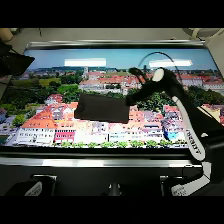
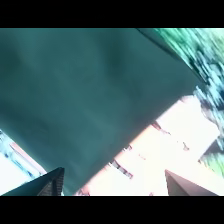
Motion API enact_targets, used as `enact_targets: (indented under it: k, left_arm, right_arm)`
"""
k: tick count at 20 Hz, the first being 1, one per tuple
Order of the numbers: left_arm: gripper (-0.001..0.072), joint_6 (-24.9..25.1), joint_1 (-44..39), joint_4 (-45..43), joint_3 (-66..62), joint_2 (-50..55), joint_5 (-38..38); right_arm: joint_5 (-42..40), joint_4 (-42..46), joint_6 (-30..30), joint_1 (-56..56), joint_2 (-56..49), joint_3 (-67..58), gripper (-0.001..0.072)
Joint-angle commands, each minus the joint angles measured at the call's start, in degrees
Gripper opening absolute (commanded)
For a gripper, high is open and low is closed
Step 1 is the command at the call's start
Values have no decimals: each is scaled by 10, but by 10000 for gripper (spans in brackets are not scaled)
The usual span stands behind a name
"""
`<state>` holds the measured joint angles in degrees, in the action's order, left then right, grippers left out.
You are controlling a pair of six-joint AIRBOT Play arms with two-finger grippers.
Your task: Fold the shirts.
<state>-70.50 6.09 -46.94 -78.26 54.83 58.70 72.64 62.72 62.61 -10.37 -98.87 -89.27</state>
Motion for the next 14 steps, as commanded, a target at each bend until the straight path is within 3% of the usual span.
enact_targets:
  k: [1,7,8,9,10,11,12,14]
  left_arm:
    - [21,0,0,-64,7,4,0]
    - [21,0,0,-67,44,7,5]
    - [20,0,0,-67,44,7,4]
    - [21,0,0,-67,44,7,4]
    - [20,0,0,-67,44,7,4]
    - [20,0,0,-67,44,7,2]
    - [21,0,0,-67,44,7,1]
    - [20,0,0,-67,44,7,0]
  right_arm:
    - [37,-76,28,82,-16,52,670]
    - [-72,-214,47,31,-102,61,664]
    - [-96,-215,58,19,-108,61,626]
    - [-105,-218,63,9,-111,61,531]
    - [-111,-218,62,1,-110,60,347]
    - [-111,-219,61,-4,-110,56,72]
    - [-106,-228,38,-4,-109,49,28]
    - [-68,-236,-27,10,-95,20,27]
